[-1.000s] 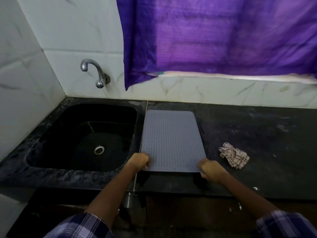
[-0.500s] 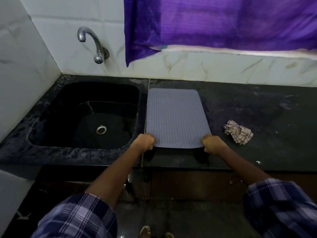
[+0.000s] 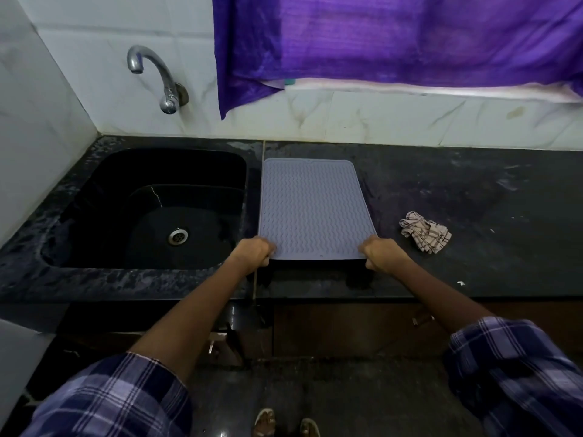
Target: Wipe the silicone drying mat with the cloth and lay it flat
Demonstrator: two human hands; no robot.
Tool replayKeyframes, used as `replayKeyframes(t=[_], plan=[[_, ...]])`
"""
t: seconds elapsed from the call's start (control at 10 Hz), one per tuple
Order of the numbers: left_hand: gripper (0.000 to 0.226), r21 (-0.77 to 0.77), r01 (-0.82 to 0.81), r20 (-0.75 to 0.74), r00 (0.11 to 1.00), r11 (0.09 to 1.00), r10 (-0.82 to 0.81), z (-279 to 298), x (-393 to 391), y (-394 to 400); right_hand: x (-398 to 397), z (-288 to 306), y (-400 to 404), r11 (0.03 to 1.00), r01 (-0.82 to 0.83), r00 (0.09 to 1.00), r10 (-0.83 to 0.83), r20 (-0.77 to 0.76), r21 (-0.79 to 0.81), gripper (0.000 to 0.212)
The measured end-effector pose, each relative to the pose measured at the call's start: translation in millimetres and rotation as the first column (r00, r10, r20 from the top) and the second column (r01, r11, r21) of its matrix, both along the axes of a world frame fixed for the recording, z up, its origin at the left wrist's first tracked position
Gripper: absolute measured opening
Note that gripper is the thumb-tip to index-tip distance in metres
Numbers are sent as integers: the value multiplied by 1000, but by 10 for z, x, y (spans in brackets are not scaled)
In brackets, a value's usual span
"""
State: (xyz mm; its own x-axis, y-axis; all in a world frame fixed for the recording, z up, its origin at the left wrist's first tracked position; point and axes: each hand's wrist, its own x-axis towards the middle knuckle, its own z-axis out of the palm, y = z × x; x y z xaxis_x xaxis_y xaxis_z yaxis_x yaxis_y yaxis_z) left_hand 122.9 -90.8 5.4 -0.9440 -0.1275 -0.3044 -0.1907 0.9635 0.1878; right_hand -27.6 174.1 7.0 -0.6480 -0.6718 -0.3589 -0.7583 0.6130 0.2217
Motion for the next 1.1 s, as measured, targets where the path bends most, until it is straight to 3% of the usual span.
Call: replayKeyframes(t=[0.3,0.6,0.8,0.9,1.0,1.1], plan=[[28,-24,23,8,1000,999,-22,-118,5,32,-26,-122,15,999,-23,1000,23,15,24,34],[13,66,-30,25,999,997,28,-186,-29,-12,-70,-129,-10,994,-62,998,61,22,89,35],[26,47,-43,42,998,998,41,-139,-23,10,-91,-106,0,992,-81,997,79,23,93,35],[26,38,-52,58,997,998,50,-136,-40,22,-96,-183,6,998,-41,996,37,77,52,34],[25,83,-111,59,993,990,107,-21,-81,-25,-141,-87,100,978,177,965,-150,216,-112,25],[27,159,-209,17,978,965,209,108,-224,-84,-235,38,271,817,395,903,-261,342,-419,27]])
